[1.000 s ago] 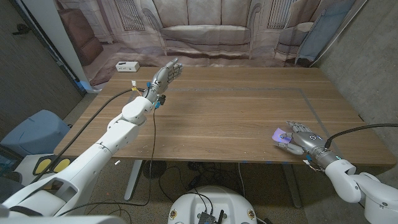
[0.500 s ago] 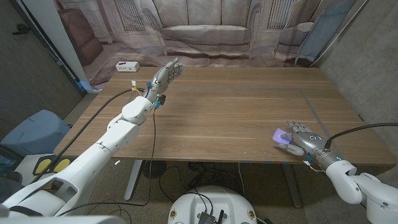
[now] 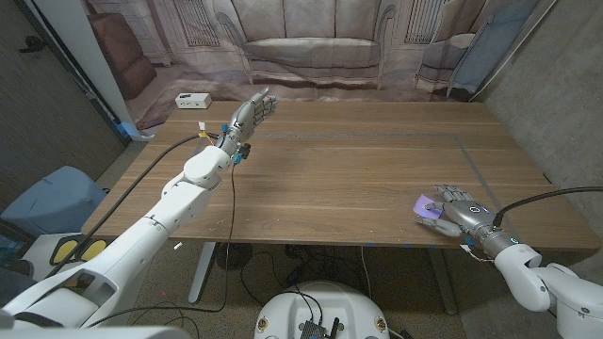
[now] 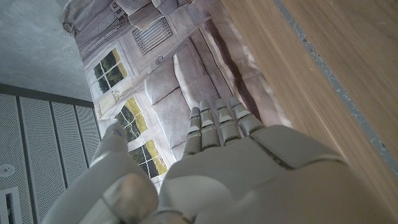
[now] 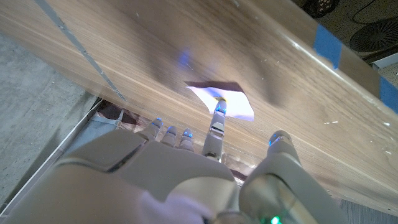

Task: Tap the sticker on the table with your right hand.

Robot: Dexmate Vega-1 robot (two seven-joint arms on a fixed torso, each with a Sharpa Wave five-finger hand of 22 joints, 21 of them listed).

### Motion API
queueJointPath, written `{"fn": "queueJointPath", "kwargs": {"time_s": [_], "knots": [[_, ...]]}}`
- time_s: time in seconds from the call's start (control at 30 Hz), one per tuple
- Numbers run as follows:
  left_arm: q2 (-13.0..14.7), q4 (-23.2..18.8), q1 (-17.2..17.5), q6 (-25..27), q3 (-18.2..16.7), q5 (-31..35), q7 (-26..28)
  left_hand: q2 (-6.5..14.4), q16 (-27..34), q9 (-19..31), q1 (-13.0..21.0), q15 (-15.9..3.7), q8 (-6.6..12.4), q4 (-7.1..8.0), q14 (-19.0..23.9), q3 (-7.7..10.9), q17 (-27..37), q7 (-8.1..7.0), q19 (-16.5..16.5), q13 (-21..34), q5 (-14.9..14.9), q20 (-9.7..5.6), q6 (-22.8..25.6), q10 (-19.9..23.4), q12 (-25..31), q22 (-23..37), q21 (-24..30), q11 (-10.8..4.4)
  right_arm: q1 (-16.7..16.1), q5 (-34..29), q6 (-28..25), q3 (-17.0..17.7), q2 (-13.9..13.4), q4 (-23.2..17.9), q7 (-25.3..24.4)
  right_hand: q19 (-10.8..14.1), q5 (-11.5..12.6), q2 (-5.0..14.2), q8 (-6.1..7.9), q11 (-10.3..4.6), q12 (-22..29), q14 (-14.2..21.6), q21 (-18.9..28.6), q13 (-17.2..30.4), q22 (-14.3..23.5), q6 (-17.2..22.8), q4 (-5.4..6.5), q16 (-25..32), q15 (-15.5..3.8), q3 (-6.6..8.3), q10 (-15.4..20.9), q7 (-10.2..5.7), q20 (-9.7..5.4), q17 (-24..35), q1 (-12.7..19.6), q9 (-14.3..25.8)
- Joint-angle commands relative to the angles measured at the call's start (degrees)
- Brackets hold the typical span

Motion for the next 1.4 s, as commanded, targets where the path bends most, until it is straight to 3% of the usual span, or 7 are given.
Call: {"fn": "queueJointPath", "kwargs": {"time_s": [0.03,0.7,0.9,1.1,1.2,1.3,1.4], "knots": [[-0.1,0.5,-0.5,0.0,0.2,-0.2,-0.6,0.0,-0.1,0.1,0.9,0.01,-0.08,0.20,0.3,0.45,0.1,-0.09,0.2,0.0,-0.1,0.13,0.5,0.4,-0.1,0.2,-0.1,0.12,-0.4,-1.2,0.3,1.0,1.4,-0.6,-1.1,-5.4,-0.2,0.06,-0.19,-0.14,0.2,-8.6,0.3,0.1,0.1,-0.5,-0.05,0.3,0.31,0.54,0.3,0.08,0.29,0.1,0.6,0.0],[-0.6,2.0,-1.3,-0.3,0.5,-0.3,-1.2,0.0,-0.1,0.1,0.9,-0.04,-0.05,0.21,0.3,0.47,0.1,-0.06,0.2,0.0,-0.1,0.13,0.7,0.5,-0.1,0.2,-0.1,-0.02,-0.7,-2.9,0.0,1.6,3.5,-1.3,-1.2,-4.6,-0.2,-0.03,-0.69,-0.13,0.2,-7.6,0.5,0.1,0.1,-1.3,-0.26,0.5,0.36,0.71,1.1,-0.02,0.60,0.1,0.8,0.0],[-0.8,2.4,-1.6,-0.3,0.6,-0.4,-1.5,0.0,-0.1,0.1,1.0,-0.10,-0.08,0.22,0.3,0.48,0.1,-0.17,0.0,0.0,-0.1,0.29,0.7,0.5,-0.1,0.2,-0.2,-0.21,-1.3,-2.6,0.5,2.3,4.2,-1.4,-0.8,-4.3,-0.2,-0.47,-2.96,0.89,-0.4,-7.5,0.2,0.1,0.1,-10.6,-1.03,0.3,0.49,1.14,0.9,1.45,0.69,0.0,1.8,0.0],[-0.9,2.6,-1.7,-0.5,0.7,-0.5,-1.7,0.0,-0.1,0.1,1.0,-0.23,0.00,0.23,0.4,0.48,0.1,-0.30,-0.1,0.0,-0.1,0.41,0.9,0.5,-0.1,0.2,-0.2,-0.13,-1.8,-3.2,1.0,2.8,5.1,-1.4,-1.3,-4.1,-0.3,-0.61,-3.24,1.51,-0.9,-7.5,0.1,0.3,0.1,-21.3,-1.40,0.0,0.49,1.50,0.5,1.96,0.81,0.0,2.3,0.0],[-0.8,2.6,-1.6,-0.6,0.7,-0.5,-1.8,0.0,-0.1,0.1,1.0,-0.22,0.16,0.24,0.4,0.49,0.1,-0.24,-0.1,0.0,-0.1,0.48,1.4,0.5,-0.1,0.2,-0.2,-0.07,-2.2,-3.1,1.7,3.3,5.7,-1.4,-1.7,-3.6,-0.4,-0.63,-3.30,2.25,-1.1,-7.5,0.1,0.3,0.1,-29.9,-1.58,-0.2,0.48,1.76,0.1,3.43,0.78,0.0,2.7,-0.2],[-0.8,2.5,-1.5,-0.7,0.7,-0.5,-1.8,0.0,-0.1,0.1,1.0,-0.25,0.25,0.25,0.5,0.50,0.1,-0.27,-0.1,0.0,-0.1,0.50,1.7,0.7,-0.1,0.2,-0.2,-0.17,-2.4,-3.5,2.3,3.6,6.2,-1.2,-2.1,-3.4,-0.4,-0.50,-3.23,2.40,-1.3,-7.5,0.1,0.3,0.1,-33.4,-1.72,-0.3,0.47,2.00,-0.5,4.13,0.67,-0.1,3.0,-0.2],[-0.6,2.2,-1.4,-0.8,0.6,-0.5,-1.8,0.0,-0.1,0.1,1.0,-0.27,0.32,0.26,0.5,0.51,0.1,-0.32,-0.2,0.0,-0.1,0.56,1.9,0.9,0.0,0.2,-0.2,-0.09,-2.5,-4.2,2.4,3.7,6.7,-1.4,-2.4,-3.3,-0.4,-0.46,-3.00,2.44,-1.5,-7.7,0.1,0.3,0.1,-33.6,-1.75,-0.4,0.47,2.06,-1.0,4.10,0.66,-0.1,3.1,-0.2]]}}
